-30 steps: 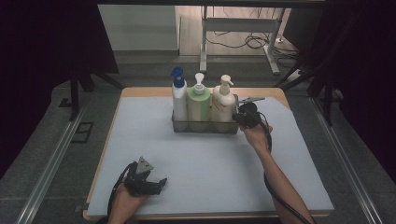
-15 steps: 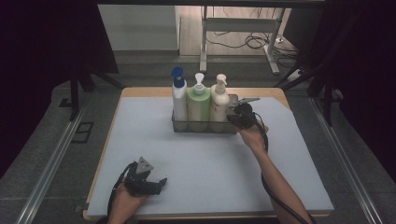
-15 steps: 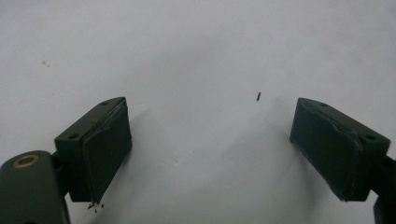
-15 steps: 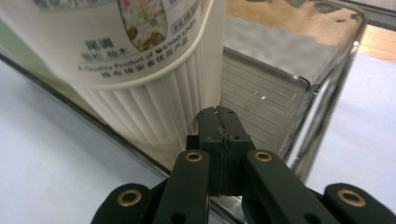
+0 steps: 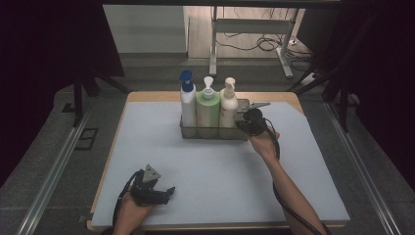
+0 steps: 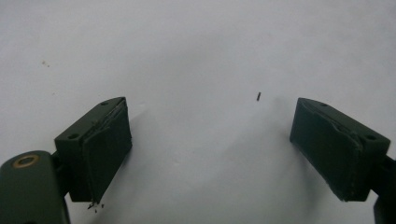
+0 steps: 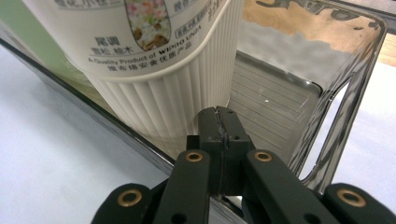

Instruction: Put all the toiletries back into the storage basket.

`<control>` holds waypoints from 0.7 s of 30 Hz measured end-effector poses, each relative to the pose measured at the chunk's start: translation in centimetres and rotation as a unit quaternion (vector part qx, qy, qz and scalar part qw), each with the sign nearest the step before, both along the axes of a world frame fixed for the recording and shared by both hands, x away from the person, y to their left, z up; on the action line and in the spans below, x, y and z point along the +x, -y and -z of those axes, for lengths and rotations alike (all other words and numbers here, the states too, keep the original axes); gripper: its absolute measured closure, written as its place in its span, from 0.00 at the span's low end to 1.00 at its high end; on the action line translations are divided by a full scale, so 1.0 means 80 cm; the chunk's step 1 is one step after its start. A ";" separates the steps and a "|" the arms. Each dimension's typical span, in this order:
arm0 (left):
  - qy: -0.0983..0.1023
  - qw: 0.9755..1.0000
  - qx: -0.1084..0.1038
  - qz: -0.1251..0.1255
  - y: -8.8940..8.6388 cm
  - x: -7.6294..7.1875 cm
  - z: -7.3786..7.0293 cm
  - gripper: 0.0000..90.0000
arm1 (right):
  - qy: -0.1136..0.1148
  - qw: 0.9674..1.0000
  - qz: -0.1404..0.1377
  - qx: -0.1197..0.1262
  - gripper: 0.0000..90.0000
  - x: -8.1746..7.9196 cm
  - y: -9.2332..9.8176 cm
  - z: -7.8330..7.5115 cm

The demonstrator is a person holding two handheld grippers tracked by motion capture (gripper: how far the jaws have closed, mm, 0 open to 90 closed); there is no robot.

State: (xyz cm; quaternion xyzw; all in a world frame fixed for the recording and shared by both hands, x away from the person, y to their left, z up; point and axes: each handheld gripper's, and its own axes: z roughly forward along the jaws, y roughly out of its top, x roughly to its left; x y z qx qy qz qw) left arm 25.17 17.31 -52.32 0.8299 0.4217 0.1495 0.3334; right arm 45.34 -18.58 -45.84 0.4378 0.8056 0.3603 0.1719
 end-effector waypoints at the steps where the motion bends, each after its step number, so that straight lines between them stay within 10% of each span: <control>1: 0.000 1.000 0.000 0.000 0.000 0.000 0.000 0.14 | 0.000 1.000 -0.001 0.001 0.99 0.000 0.000 0.000; 21: 0.000 1.000 0.001 0.000 0.000 0.000 0.000 0.14 | 0.000 1.000 -0.015 0.012 1.00 -0.010 -0.001 -0.012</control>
